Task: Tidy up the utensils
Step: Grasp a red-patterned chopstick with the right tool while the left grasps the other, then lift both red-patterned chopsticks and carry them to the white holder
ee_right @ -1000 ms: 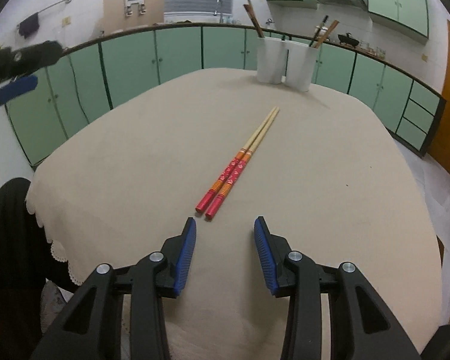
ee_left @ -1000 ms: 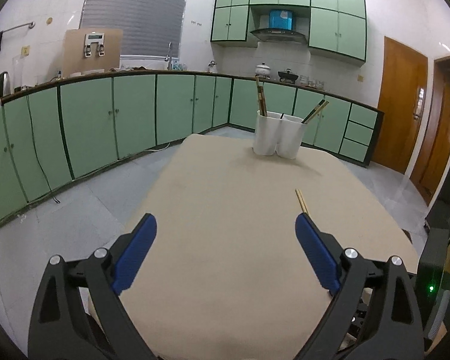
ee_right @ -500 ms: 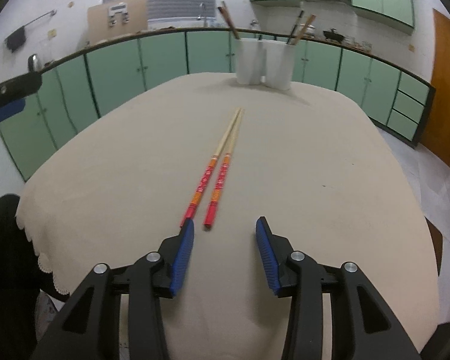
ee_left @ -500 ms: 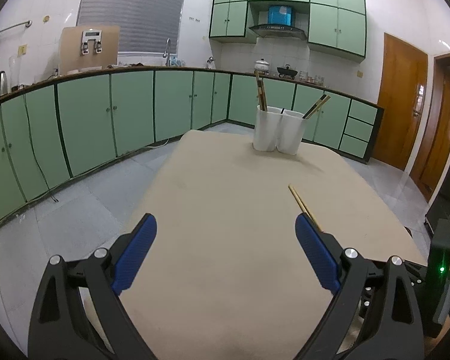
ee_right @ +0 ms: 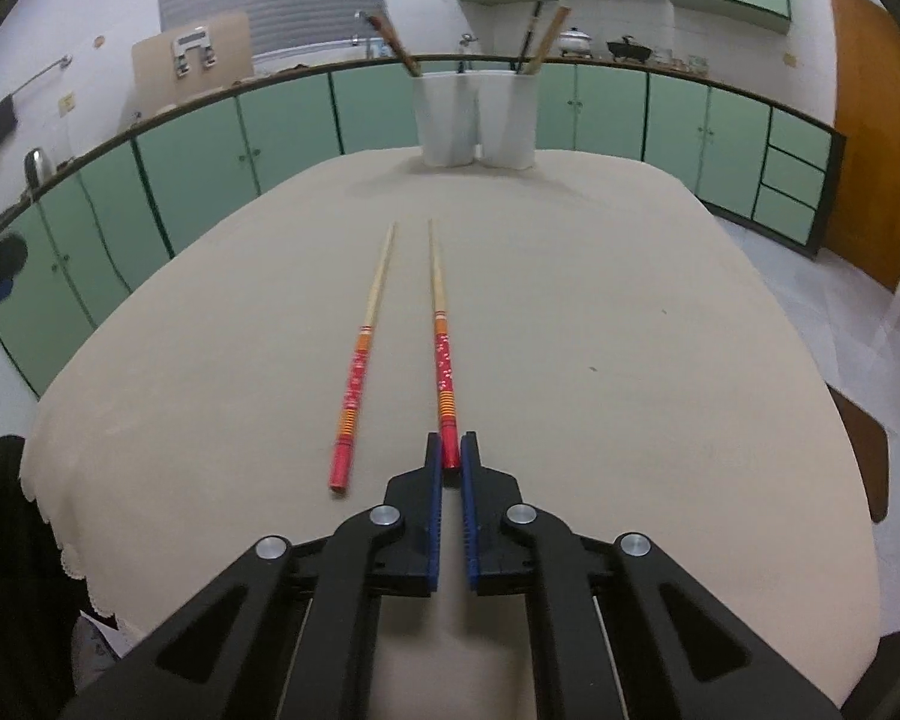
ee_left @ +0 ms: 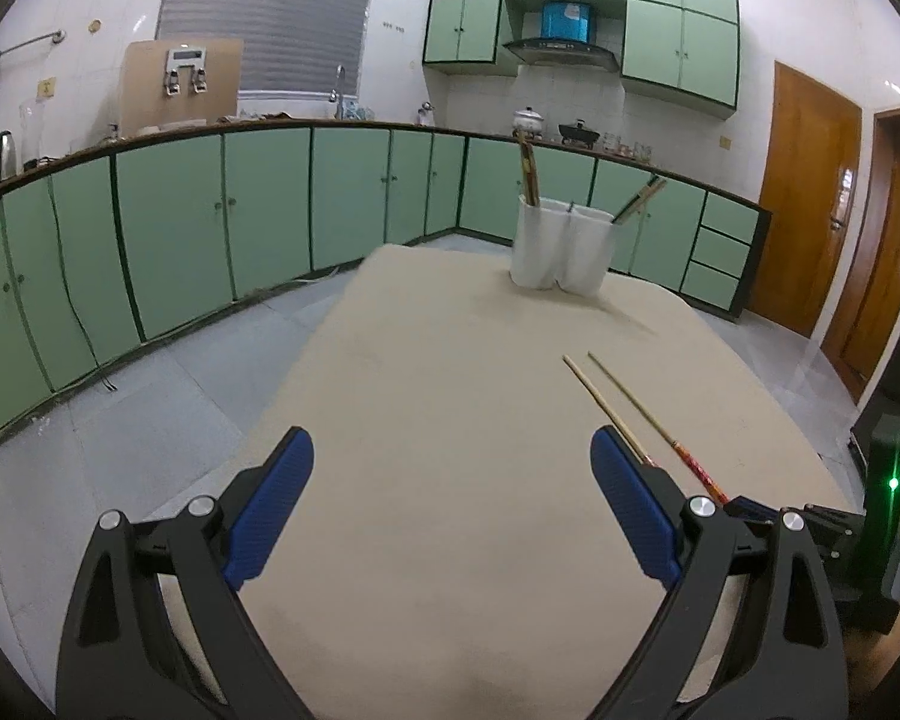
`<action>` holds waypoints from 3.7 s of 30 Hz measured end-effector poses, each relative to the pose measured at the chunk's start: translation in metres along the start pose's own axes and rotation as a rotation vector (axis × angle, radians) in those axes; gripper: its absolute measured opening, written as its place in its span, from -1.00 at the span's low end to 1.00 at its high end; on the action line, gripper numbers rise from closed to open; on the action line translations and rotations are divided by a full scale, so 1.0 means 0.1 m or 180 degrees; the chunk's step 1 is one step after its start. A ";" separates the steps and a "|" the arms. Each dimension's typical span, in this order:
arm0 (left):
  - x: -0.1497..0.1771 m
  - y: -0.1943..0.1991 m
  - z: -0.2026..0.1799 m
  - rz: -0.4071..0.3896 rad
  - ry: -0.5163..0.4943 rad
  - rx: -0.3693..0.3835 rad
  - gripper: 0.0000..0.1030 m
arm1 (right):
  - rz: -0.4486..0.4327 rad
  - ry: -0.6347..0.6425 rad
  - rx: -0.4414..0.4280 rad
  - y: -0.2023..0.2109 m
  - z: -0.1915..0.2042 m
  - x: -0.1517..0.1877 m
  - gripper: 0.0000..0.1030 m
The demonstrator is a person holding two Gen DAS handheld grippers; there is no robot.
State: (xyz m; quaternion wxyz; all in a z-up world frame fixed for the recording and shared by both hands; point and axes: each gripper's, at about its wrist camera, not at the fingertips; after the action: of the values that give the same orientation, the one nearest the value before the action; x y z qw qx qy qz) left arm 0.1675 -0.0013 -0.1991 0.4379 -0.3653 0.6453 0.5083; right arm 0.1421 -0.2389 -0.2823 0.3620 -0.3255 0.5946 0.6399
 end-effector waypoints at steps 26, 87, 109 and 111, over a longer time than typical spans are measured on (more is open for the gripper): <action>0.79 -0.62 -1.50 0.0385 -0.0295 0.0258 0.36 | -0.0115 -0.0347 0.0298 0.33 -0.84 0.11 -0.89; -0.77 0.26 -0.80 0.0266 -0.0203 0.0315 -0.90 | -0.0297 0.0226 -0.0407 1.24 -0.16 -1.52 -0.89; -1.25 -0.32 -0.75 0.0611 -0.0382 0.0657 -0.90 | 0.0096 0.0416 -0.0599 0.63 -0.19 -2.22 -0.88; -1.29 -0.38 -0.74 0.0651 -0.0369 0.0690 -0.90 | 0.0131 0.0407 -0.0613 0.59 -0.20 -2.26 -0.89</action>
State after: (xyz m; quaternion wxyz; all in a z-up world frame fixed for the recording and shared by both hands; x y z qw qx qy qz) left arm 0.2328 -0.0786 -0.0837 0.4573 -0.2183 0.7039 0.4978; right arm 0.2106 -0.2777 -0.0613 0.2772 -0.3866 0.5589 0.6792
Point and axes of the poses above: each gripper's, at about its wrist camera, not at the fingertips, and y roughly against the way its jaws point, z to its left, x to its underside, and after that the axes turned 11 degrees about -z, right-handed
